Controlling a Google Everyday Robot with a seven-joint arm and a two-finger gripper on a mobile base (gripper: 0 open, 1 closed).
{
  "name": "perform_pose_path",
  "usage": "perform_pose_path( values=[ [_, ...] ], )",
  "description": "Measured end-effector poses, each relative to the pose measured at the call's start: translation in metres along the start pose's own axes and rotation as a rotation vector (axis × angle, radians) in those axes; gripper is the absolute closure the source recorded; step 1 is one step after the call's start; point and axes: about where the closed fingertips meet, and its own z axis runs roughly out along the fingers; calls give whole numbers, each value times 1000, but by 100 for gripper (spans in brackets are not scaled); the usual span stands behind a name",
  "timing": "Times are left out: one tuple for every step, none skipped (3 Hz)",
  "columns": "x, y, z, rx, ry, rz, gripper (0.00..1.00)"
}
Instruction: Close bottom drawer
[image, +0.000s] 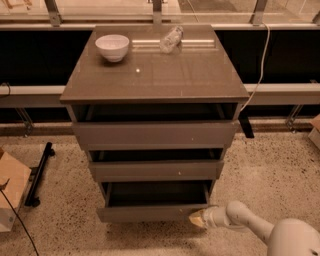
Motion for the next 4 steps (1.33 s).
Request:
perform_pose_path(
  values=[
    [0, 0, 0, 0, 0, 0, 100],
    [-16, -14, 8, 8, -38, -9, 100],
    [-28, -23, 15, 15, -62, -19, 100],
    [-28, -21, 17, 11, -61, -18, 83]
  ],
)
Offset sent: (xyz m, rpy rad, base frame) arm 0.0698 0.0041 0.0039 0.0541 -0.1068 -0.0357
